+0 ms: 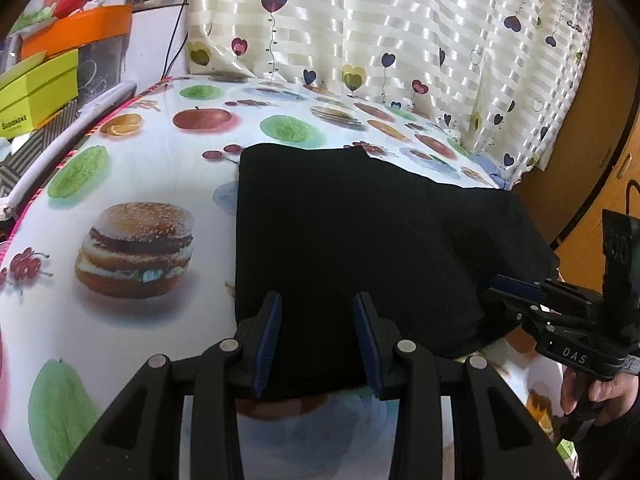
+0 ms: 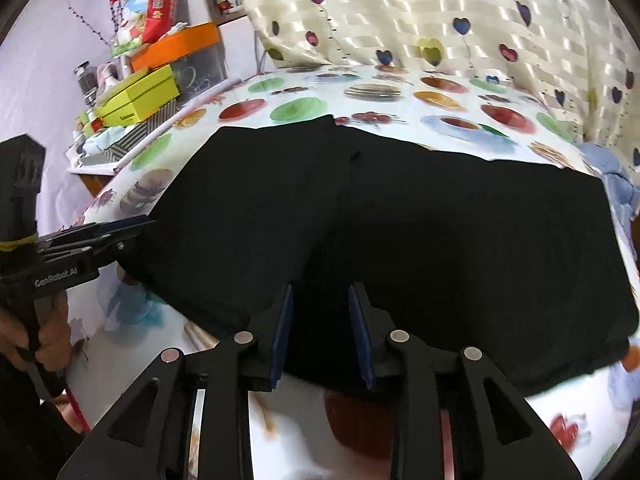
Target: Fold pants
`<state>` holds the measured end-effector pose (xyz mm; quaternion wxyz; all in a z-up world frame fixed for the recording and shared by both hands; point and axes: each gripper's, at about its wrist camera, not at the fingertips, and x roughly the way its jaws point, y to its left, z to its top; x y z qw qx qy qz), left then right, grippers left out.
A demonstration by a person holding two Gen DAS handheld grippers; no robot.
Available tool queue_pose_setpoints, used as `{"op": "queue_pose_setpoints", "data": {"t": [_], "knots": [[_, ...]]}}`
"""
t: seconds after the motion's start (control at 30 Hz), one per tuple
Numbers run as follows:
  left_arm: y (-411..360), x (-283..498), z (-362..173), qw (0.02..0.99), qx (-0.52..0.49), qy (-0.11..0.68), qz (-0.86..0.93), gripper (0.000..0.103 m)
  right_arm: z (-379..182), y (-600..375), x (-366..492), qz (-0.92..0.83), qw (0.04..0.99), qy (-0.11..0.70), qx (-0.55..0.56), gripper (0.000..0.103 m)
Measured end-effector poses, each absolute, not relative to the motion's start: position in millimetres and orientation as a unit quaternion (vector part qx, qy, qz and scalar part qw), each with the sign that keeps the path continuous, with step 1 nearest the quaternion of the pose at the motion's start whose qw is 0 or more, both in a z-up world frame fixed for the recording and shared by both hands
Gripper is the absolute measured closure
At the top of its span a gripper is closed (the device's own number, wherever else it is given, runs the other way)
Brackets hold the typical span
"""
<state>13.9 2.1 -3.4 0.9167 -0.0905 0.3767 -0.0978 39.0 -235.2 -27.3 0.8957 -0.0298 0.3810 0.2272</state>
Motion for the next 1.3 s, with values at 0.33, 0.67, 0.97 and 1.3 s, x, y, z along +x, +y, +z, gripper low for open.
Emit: {"op": "queue_pose_setpoints", "data": {"t": [0.33,0.67,0.97,1.3], "knots": [[-4,-2,-7,0.925,-0.05,0.366,-0.086,0.064,-32,-263,13,0.221,0.896,0.384,0.016,0.064],[24,-12,0,0.927,-0.097,0.358,-0.055,0.064,-29,-305,-4,0.182,0.907,0.372,0.076,0.06],[22,-14,11,0.935,-0.091,0.34,-0.051,0.063,-30,-347,-9,0.134,0.911,0.363,0.144,0.054],[-3,0,7,0.932,-0.067,0.348,-0.075,0.063,-34,-407,-7,0.072,0.901,0.349,0.248,0.045]]}}
